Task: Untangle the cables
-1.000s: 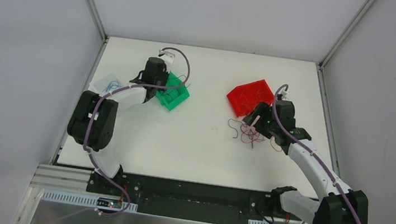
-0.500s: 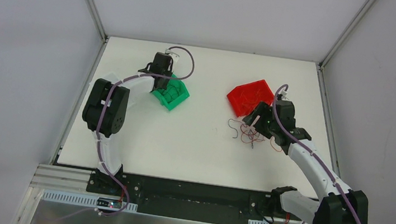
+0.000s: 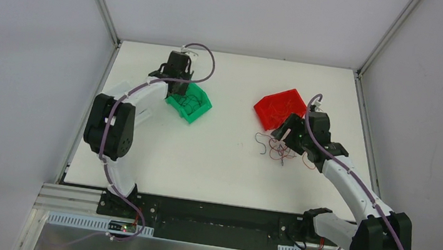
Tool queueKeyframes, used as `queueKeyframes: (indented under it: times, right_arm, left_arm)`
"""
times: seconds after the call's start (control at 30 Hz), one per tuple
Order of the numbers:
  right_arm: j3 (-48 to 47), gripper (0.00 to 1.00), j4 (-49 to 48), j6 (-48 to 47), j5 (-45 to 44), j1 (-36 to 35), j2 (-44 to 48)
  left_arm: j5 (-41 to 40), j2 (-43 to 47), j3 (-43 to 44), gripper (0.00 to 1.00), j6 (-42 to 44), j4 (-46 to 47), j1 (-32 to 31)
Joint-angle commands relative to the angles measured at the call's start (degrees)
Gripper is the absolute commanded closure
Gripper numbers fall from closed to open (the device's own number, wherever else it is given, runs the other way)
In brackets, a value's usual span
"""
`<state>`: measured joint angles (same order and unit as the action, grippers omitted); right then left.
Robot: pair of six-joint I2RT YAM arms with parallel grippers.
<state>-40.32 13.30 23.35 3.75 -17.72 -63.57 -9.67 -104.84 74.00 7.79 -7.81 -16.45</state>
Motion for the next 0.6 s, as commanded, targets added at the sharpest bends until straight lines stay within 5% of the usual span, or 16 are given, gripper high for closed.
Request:
queueKeyframes:
  times: [0.0, 0.27, 0.57]
  right_arm:
    - [-3.0, 0.28, -0.7, 0.1, 0.8, 0.4, 0.7]
    - [-2.8, 0.28, 0.2, 0.2, 0.6, 0.4, 2.4]
    - [-1.7, 0.28, 0.7, 0.7, 0.6, 0.3, 4.4]
  left_arm:
    - [-1.2, 6.3, 2.9, 0.65, -3.2, -2.8, -0.3]
    - [0.3, 12.6, 3.5, 0.45, -7.6, -6.7, -0.3]
    - [-4.3, 12.9, 11.2, 0.25, -25.2, -19.8, -0.2]
